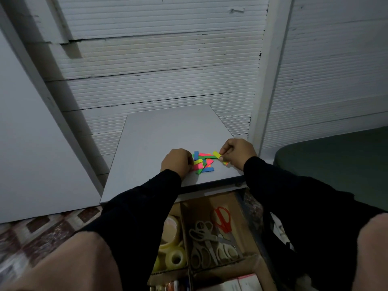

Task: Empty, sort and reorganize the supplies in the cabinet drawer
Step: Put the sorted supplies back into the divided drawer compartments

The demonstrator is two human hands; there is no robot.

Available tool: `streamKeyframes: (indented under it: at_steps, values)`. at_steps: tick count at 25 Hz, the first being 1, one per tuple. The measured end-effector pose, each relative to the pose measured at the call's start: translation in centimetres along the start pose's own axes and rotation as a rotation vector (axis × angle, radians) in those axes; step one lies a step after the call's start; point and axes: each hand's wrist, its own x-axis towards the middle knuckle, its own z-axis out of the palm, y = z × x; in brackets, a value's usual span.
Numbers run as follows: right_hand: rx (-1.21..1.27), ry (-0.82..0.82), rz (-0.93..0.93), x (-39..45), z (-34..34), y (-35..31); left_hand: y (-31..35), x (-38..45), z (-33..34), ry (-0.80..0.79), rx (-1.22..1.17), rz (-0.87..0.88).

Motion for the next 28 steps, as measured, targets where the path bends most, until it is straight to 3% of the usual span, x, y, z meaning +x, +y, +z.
streamKeyframes:
  at_steps: [5, 11, 19, 28]
  values:
    - [0.043, -0.001, 0.0, -1.8, -0.7, -0.9, 0.2, -1.4, -0.5, 0.063, -0.077, -0.033]
    - [0.104, -0.039, 0.065, -5.4, -1.5, -1.8, 0.4, -6.3, -3.0, 0.069, -0.42, -0.052]
    - [0.062, -0.127, 0.169, -12.5, 0.6, -0.3, -1.7, -16.6, -2.3, -0.104, -0.758, -0.161]
    - [-0.008, -0.291, 0.362, -19.6, 5.5, 6.9, -4.0, -25.4, 3.2, -0.177, -1.025, -0.329]
